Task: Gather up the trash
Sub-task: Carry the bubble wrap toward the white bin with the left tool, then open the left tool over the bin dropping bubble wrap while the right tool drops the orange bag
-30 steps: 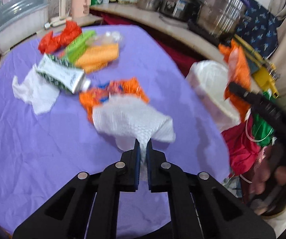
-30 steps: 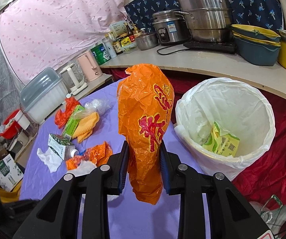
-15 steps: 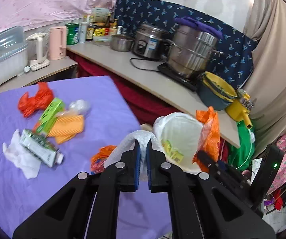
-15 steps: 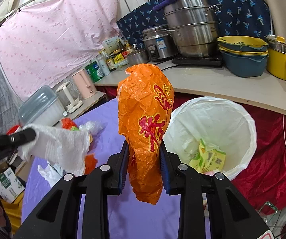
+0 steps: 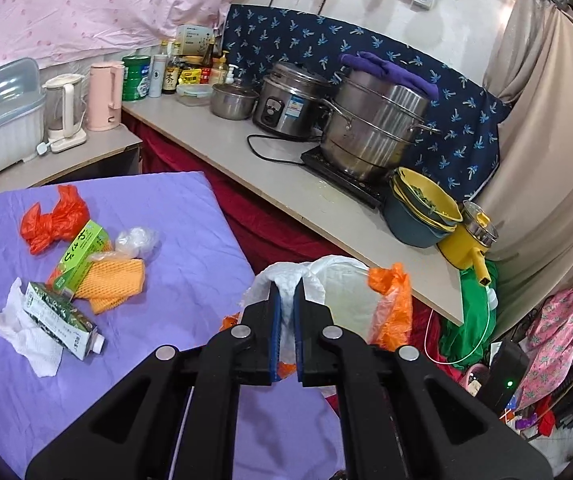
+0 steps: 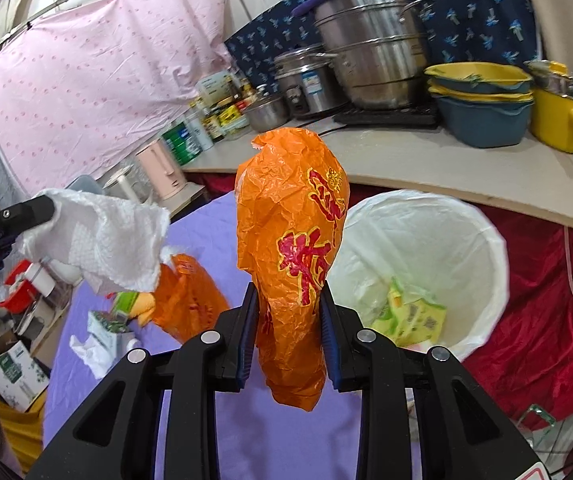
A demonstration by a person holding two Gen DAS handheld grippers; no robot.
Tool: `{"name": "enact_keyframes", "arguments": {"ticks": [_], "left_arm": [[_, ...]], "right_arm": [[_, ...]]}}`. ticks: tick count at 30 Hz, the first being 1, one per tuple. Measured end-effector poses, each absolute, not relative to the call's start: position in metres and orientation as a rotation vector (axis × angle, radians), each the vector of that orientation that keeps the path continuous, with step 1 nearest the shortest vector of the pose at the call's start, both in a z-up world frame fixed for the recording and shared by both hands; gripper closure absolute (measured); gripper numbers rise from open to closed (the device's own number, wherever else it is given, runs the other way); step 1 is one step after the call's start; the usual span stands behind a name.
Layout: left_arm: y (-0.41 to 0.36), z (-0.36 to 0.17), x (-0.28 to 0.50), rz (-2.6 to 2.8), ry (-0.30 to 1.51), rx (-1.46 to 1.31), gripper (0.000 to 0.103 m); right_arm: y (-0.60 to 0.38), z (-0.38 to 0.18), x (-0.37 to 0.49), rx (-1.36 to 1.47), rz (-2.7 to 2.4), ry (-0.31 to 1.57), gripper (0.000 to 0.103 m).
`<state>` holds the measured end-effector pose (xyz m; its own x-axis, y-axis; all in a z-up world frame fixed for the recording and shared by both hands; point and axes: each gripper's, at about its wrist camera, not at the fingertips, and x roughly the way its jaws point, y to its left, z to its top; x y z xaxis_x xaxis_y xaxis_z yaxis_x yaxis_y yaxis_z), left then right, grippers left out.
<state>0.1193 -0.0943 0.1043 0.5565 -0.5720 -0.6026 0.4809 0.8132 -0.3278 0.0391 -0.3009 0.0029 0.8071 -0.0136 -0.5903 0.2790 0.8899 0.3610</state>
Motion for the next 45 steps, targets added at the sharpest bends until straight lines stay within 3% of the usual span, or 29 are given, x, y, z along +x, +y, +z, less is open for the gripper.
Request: {"name": "enact_keyframes", "arguments": {"ticks": [10, 17, 24, 34, 45], "left_arm": [[-0.046, 0.063, 0.133, -0.501, 0.856, -0.157, 0.098], [0.012, 0.078, 0.142, -0.421, 0.798, -0.222, 0.098], [0.047, 0.090, 0.155, -0.366, 0.761, -0.245, 0.098], [0.022, 0.085, 0.159, -0.436, 0.773, -0.231, 0.098], [-0.084, 0.082, 0.155, -0.616, 0.798, -0.142, 0.098]], "right_arm": [[-0.208, -0.032, 0.098, 0.437, 0.109, 0.736, 0.075], [-0.154, -0.084, 0.132, 0.369, 0.151, 0.891, 0.075], [-0.141, -0.074, 0.135, 0.346, 0.139, 0.883, 0.075], [-0.188, -0.005, 0.118, 0.341, 0.026, 0.715, 0.075], [-0.274, 0.001, 0.084, 0.378, -0.171, 0.671, 0.075]]}}
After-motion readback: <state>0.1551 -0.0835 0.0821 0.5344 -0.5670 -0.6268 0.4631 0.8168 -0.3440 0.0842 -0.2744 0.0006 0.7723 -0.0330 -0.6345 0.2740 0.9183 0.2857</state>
